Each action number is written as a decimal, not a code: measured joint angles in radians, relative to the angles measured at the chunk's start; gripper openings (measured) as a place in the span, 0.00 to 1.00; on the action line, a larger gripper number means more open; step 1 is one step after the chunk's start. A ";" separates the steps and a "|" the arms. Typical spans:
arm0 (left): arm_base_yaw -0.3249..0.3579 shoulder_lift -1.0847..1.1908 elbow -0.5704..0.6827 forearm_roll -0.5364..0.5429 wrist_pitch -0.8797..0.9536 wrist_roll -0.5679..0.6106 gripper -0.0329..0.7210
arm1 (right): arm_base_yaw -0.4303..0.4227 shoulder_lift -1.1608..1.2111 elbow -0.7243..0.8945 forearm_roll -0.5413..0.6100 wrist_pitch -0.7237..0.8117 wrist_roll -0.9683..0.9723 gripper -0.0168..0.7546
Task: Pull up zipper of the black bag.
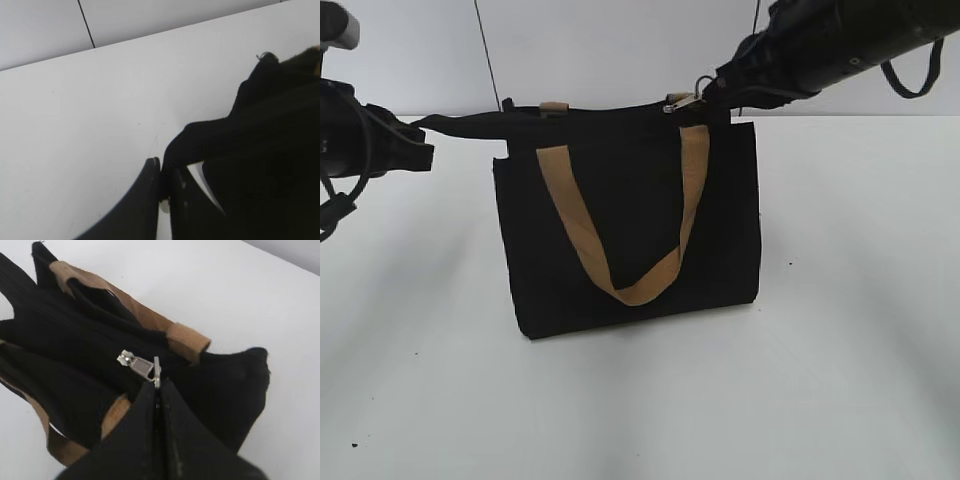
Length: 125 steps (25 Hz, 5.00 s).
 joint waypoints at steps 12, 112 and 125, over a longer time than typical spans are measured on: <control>-0.001 0.000 0.000 -0.040 -0.006 0.000 0.08 | -0.057 -0.002 0.000 -0.079 0.089 0.044 0.00; -0.349 -1.426 0.219 -0.686 1.096 0.536 0.49 | -0.054 -1.657 0.747 -0.722 0.555 0.790 0.65; -0.162 -1.426 0.219 -0.686 1.094 0.536 0.40 | -0.103 -1.659 0.747 -0.722 0.554 0.790 0.65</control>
